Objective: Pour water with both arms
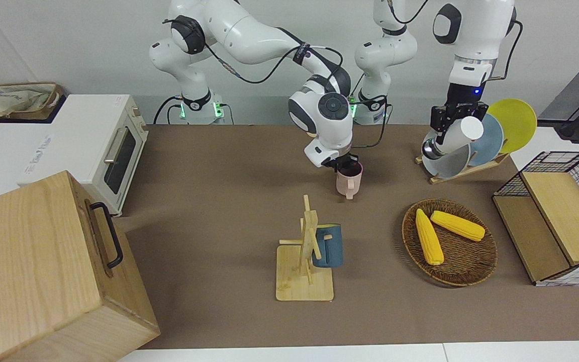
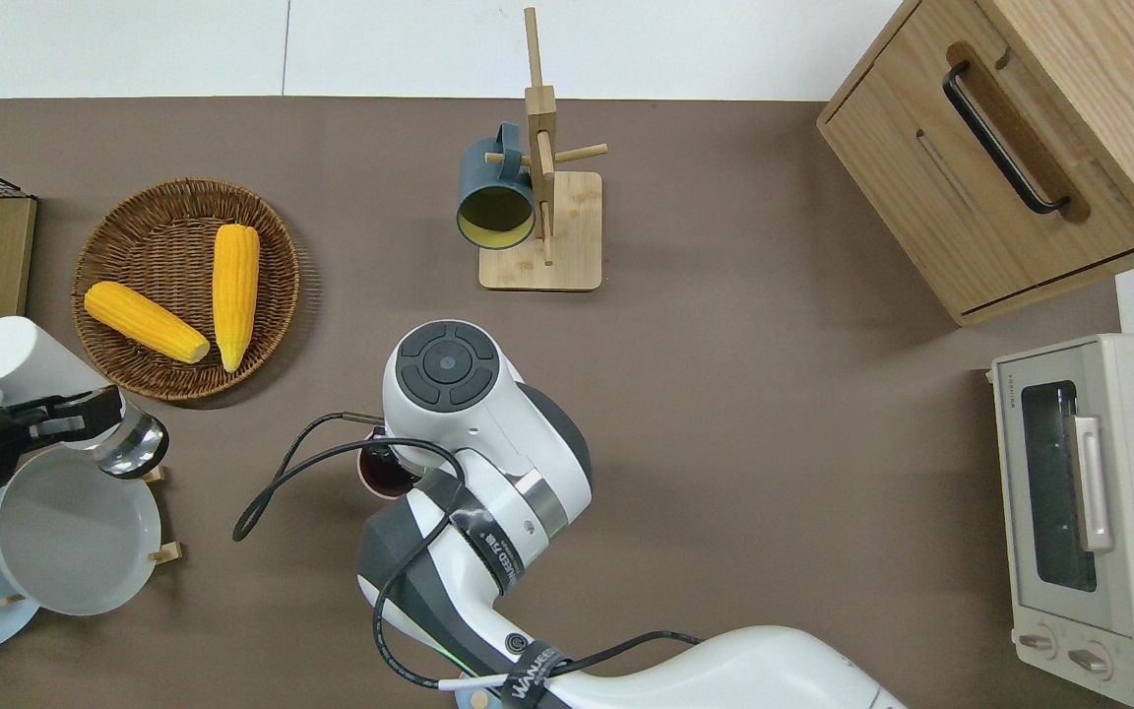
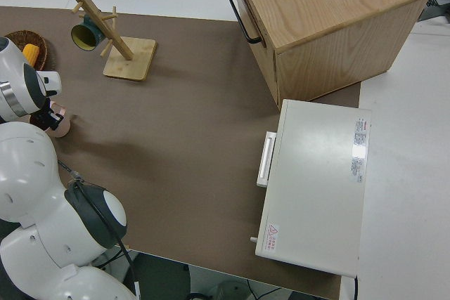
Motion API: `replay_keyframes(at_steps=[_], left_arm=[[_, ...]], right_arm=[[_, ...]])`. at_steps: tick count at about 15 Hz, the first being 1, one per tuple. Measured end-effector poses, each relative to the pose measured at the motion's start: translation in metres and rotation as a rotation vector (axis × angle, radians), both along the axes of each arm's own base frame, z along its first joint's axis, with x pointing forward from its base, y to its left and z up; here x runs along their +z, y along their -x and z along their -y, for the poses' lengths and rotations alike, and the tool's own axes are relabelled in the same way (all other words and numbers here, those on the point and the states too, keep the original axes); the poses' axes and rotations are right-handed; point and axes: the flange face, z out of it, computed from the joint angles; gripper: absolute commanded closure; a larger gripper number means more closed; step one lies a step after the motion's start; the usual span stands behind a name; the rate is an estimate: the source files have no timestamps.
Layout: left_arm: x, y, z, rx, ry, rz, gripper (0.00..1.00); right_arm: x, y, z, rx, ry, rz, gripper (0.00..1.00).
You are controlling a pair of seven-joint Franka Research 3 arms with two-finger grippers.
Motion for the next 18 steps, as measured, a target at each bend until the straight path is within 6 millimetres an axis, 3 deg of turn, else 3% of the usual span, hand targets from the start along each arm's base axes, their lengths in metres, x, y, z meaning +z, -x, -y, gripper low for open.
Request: replay_keyframes(at_steps=[3,4,6,11,14,15,18], left_arm=[[-0.001,0.005,-0.001,0.003,-0.002,-0.001,0.9],[-0.001,0.005,-0.001,0.004,-0.002,-0.001,0.9],[-0.002,0.005,-0.002,0.007,-0.001,-0.002,0.89],[-0.003,0.005,-0.001,0.017,0.037,0.0,0.89],[-0.009,0.006,0.02,-0.016,0.066,-0.012,0.89],[-0.014,0.009,0.03,-0.035,0.075,-0.021,0.89],[-0.026,0.021,0.05,-0.07,0.082,-0.043,0.89]], right_arm=[[-0.007,0.0,-0.008,-0.004,-0.014,0.013,0.118],[-0.01,0.0,-0.009,-0.006,-0.017,0.015,0.01],[-0.015,-0.002,-0.011,-0.009,-0.021,0.017,0.009],[0.01,-0.013,-0.006,-0.018,-0.03,0.035,0.009],[0.064,-0.021,0.016,-0.029,-0.026,0.05,0.009],[0.092,-0.026,0.035,-0.045,-0.02,0.058,0.009],[0.144,-0.042,0.095,-0.093,0.018,0.063,0.009]])
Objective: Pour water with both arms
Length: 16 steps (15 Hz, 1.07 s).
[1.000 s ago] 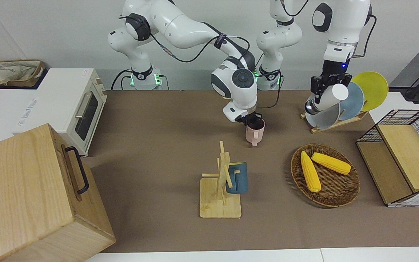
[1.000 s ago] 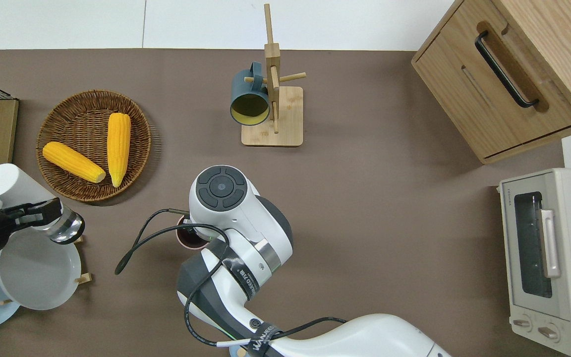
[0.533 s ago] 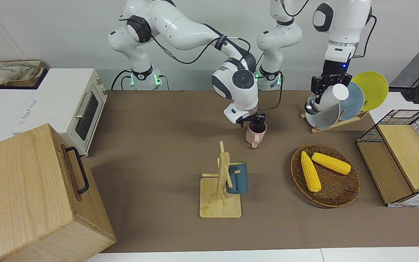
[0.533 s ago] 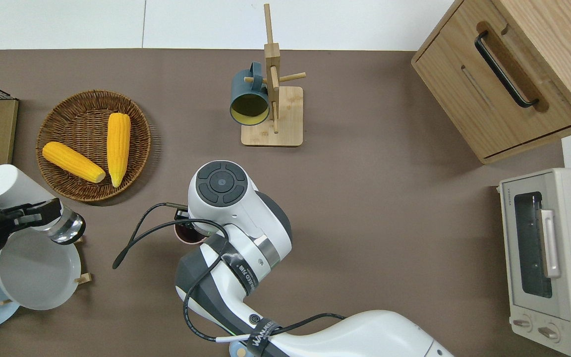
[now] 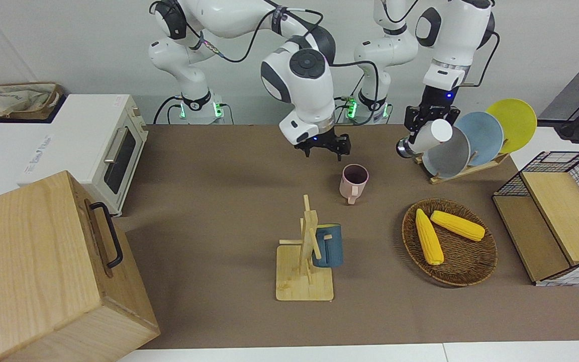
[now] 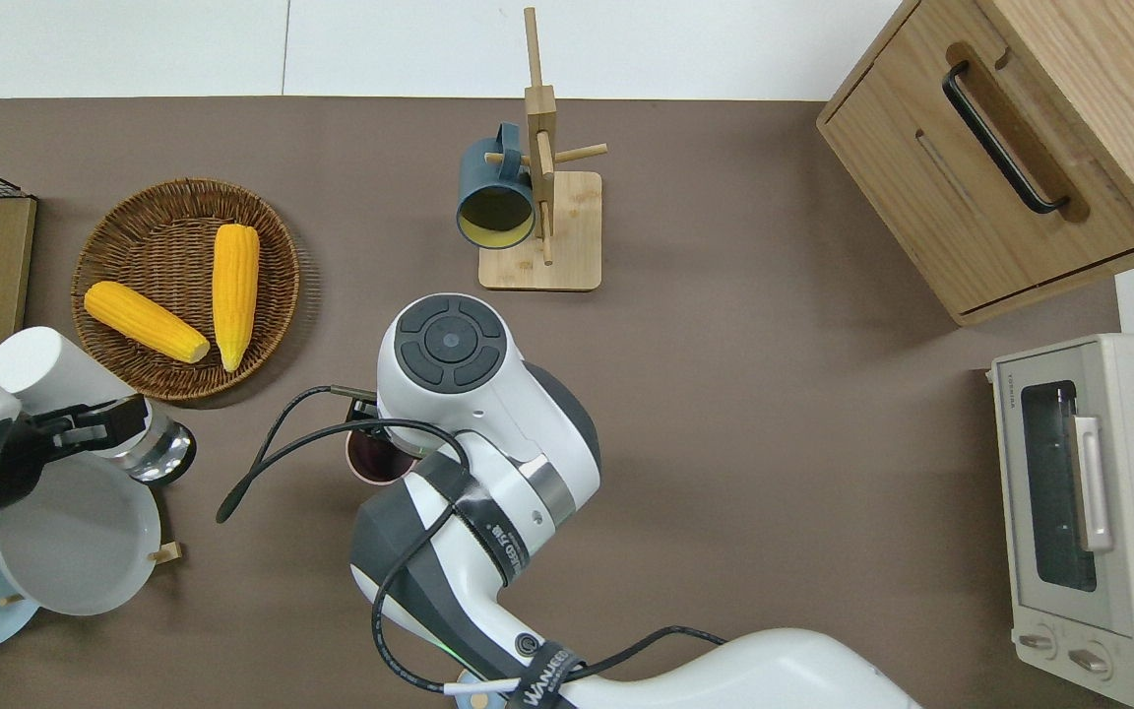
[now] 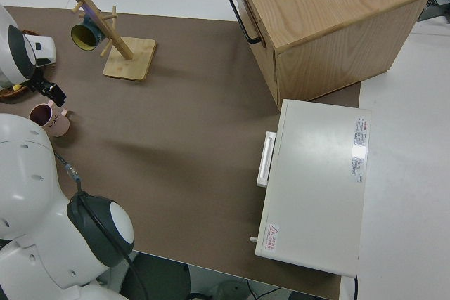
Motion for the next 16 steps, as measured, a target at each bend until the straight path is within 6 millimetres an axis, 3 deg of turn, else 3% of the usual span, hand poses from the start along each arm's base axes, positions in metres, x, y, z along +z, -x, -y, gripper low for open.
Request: replay_keyframes(at_steps=[2,3,6,11,16], left_arm=[[-0.01,0.016,0.015,-0.031,-0.005,-0.013,0.89],[-0.014,0.026,0.021,-0.041,-0.006,-0.017,0.89],[-0.037,0.063,0.038,-0.08,-0.017,-0.019,0.89],[-0.06,0.095,0.065,-0.149,-0.012,-0.042,0.88],[-0.076,0.1,0.082,-0.187,0.001,-0.077,0.88]], right_arm=[[0.038,-0.012,0.065,0.009,0.042,0.002,0.007],[0.047,-0.016,0.093,0.034,0.083,0.008,0.007],[0.05,-0.029,0.175,0.176,0.163,0.036,0.007],[0.081,-0.024,0.275,0.286,0.184,0.049,0.007],[0.102,-0.014,0.325,0.33,0.184,0.05,0.007]])
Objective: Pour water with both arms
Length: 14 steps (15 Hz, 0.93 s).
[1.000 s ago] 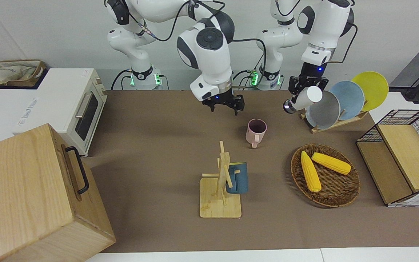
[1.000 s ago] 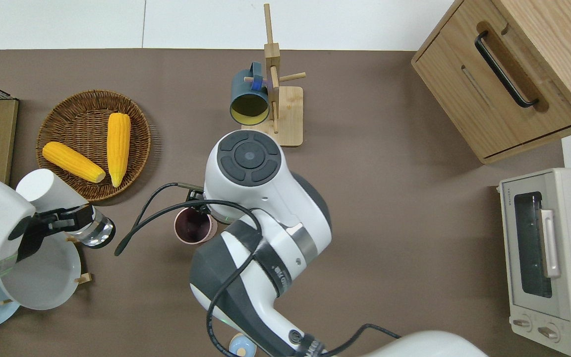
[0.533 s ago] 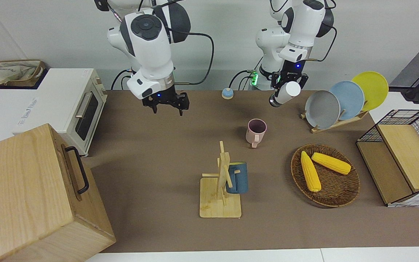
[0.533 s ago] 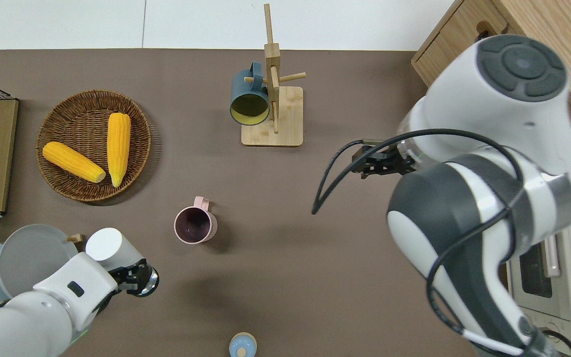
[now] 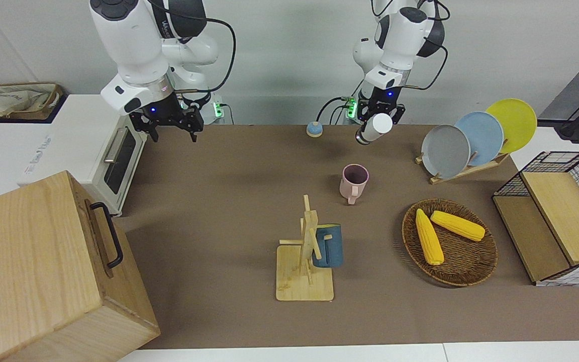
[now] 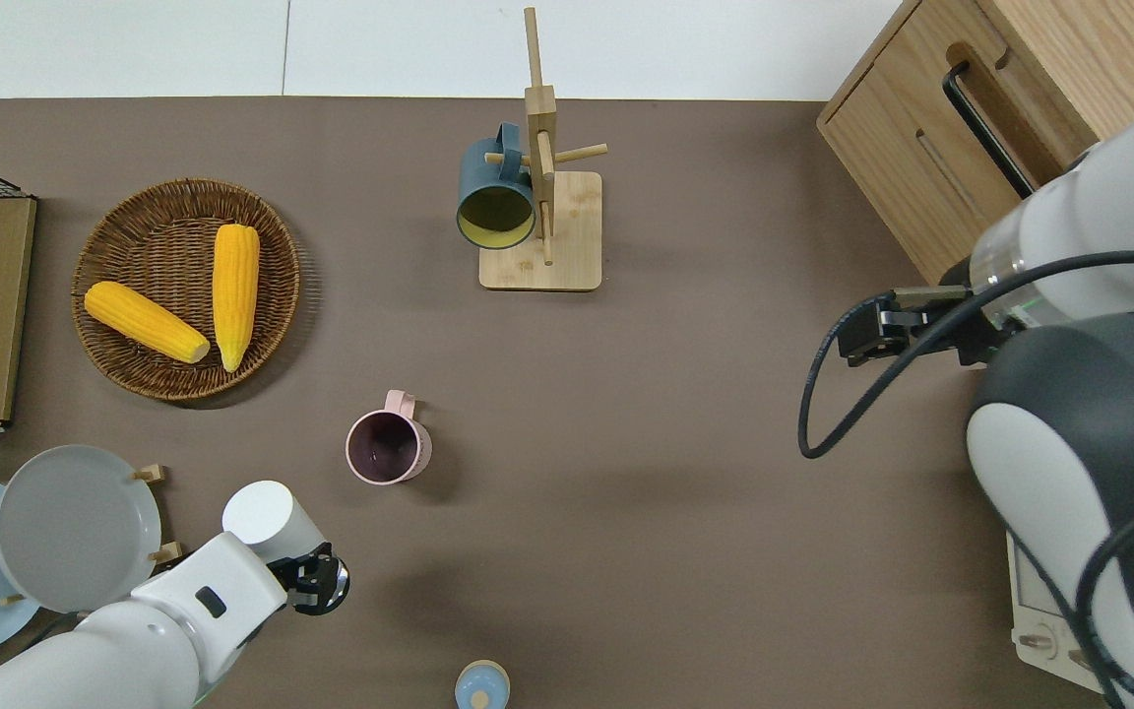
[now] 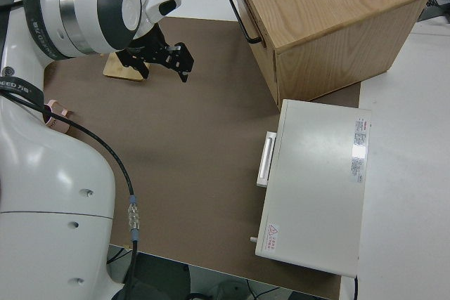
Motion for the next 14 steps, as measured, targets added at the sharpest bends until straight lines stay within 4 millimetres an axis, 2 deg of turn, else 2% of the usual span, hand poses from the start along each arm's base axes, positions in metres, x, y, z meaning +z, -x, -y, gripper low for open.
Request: replay_keyframes(at_steps=[3,7,9,11,14], left_arm=[[-0.015,-0.003,0.013,-0.021,-0.005,-0.009,0.88],[-0.047,-0.014,0.023,-0.037,-0.014,-0.057,0.88],[-0.062,-0.017,0.03,-0.05,-0.021,-0.092,0.88],[-0.065,-0.021,0.033,-0.055,-0.019,-0.102,0.88],[-0.063,-0.026,0.037,-0.062,-0.017,-0.131,0.88]], right_arm=[[0.005,0.002,0.015,-0.009,0.0,0.0,0.007],[0.013,0.004,0.018,-0.015,-0.004,0.013,0.007],[0.033,0.006,0.017,-0.015,-0.011,0.055,0.007],[0.041,0.008,0.016,-0.013,-0.014,0.07,0.007],[0.042,0.009,0.016,-0.013,-0.015,0.072,0.007]])
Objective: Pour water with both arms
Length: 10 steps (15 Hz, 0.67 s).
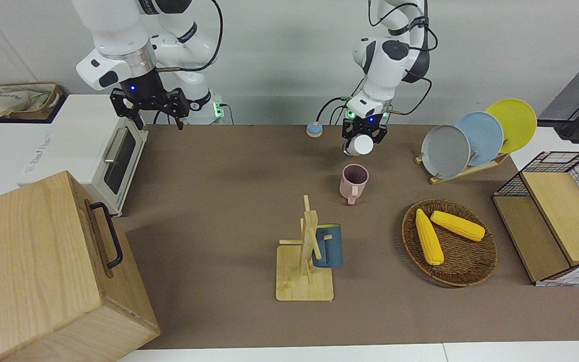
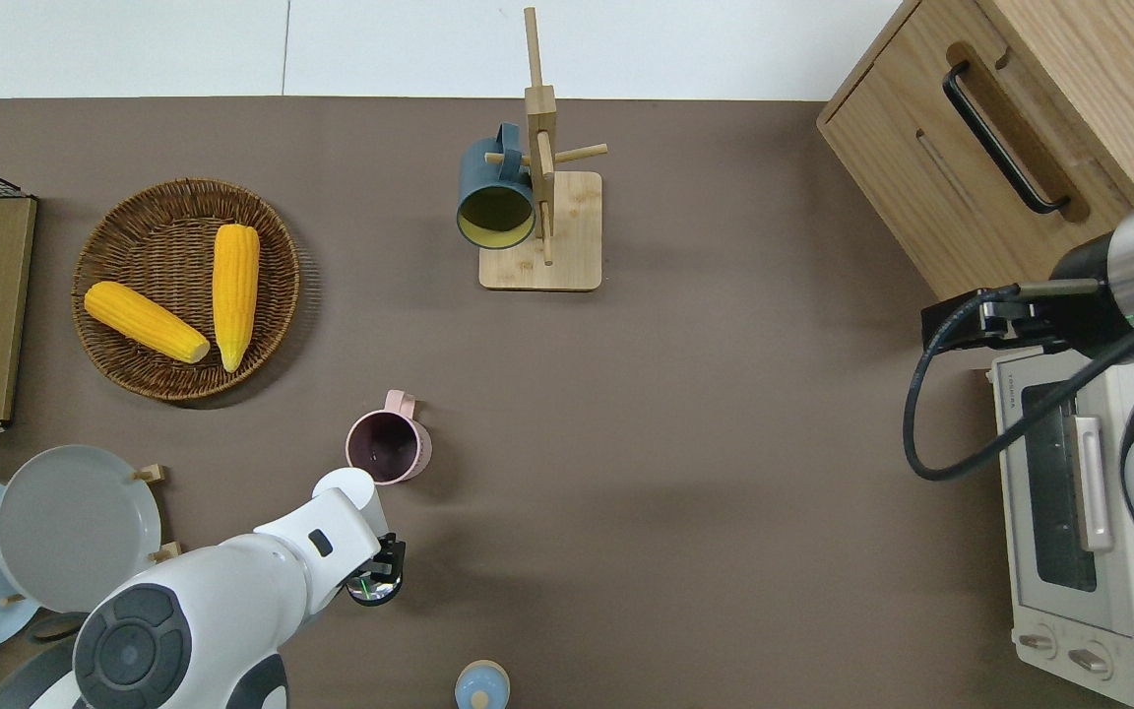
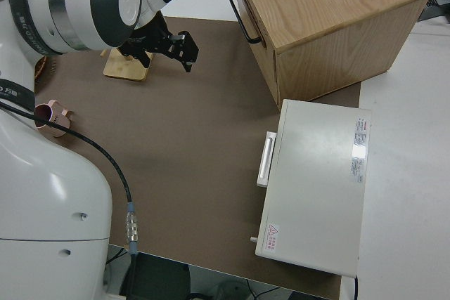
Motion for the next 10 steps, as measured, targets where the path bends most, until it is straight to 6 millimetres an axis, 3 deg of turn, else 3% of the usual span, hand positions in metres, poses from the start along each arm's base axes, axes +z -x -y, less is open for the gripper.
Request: replay_keyframes(at_steps=[5,10], left_arm=[[0.007,-0.017,0.007,-0.016,-0.002,-0.146,0.88],[-0.003,-0.033,0.006,-0.027,-0.019,-0.237,0.88]], right_arm=[[0.0,0.0,0.0,0.0,-0.001,0.0,0.007],[0.0,0.0,0.0,0.0,-0.001,0.0,0.007]])
